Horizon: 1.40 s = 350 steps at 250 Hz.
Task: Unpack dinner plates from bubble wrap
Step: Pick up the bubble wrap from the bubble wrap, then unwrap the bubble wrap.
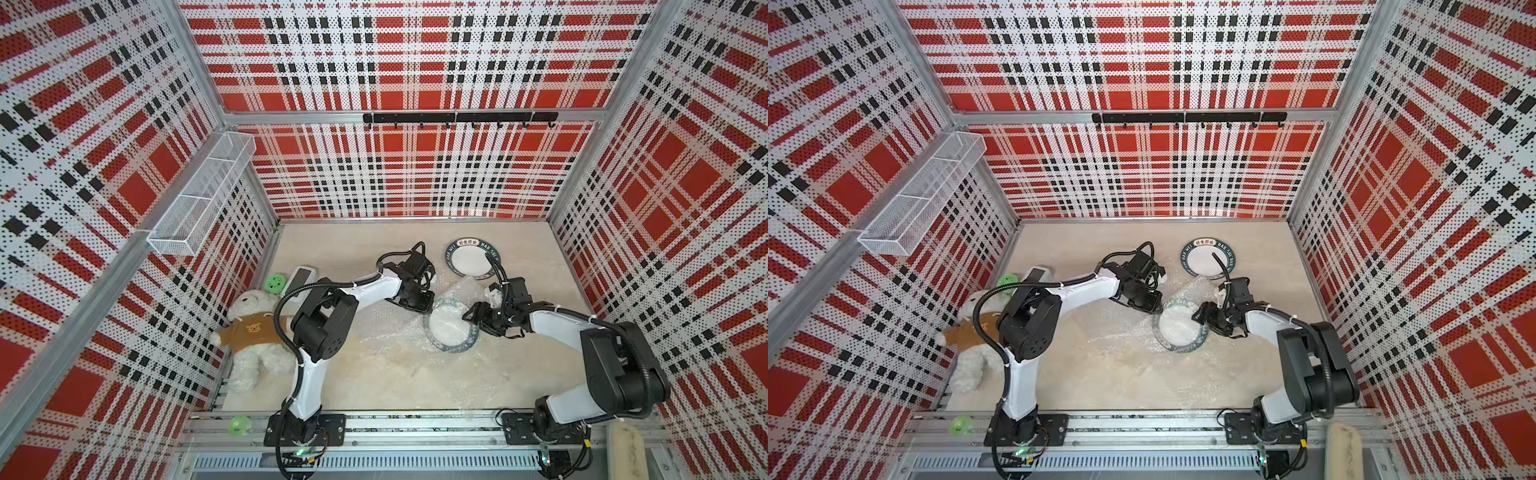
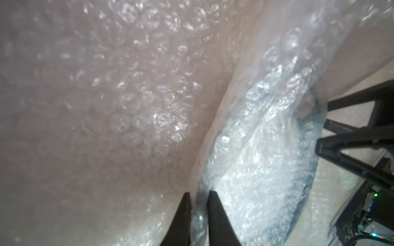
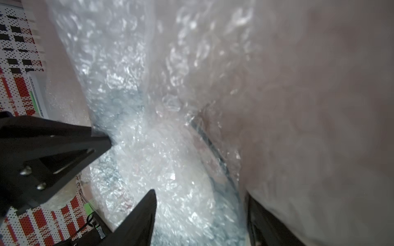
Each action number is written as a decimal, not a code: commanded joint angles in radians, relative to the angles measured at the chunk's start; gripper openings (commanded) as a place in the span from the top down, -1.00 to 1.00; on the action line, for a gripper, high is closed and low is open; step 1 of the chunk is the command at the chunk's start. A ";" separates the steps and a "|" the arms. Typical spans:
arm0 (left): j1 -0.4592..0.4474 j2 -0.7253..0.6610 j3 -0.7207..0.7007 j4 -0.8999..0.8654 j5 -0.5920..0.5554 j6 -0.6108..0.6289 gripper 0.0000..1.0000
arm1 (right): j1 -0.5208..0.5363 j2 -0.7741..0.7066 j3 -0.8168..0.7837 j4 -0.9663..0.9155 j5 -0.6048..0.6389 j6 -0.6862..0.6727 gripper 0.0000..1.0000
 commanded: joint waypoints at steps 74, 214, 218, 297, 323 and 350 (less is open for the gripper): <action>-0.025 -0.266 -0.381 0.240 -0.052 -0.298 0.91 | -0.002 0.208 0.229 0.093 -0.077 -0.077 -0.36; 0.042 -0.476 -0.595 0.618 0.151 -0.591 1.00 | -0.064 -0.234 0.149 -0.220 0.027 -0.112 -0.47; 0.046 -0.483 -0.595 0.618 0.157 -0.594 1.00 | -0.065 -0.244 0.147 -0.226 0.022 -0.112 -0.49; 0.135 -0.630 -0.648 0.679 0.251 -0.660 1.00 | -0.064 -0.314 0.058 -0.152 -0.175 -0.065 -0.48; 0.147 -0.642 -0.653 0.710 0.275 -0.683 1.00 | -0.056 -0.340 0.025 -0.077 -0.224 -0.010 -0.32; 0.148 -0.644 -0.652 0.725 0.282 -0.690 1.00 | -0.024 -0.352 0.024 -0.054 -0.230 0.012 -0.12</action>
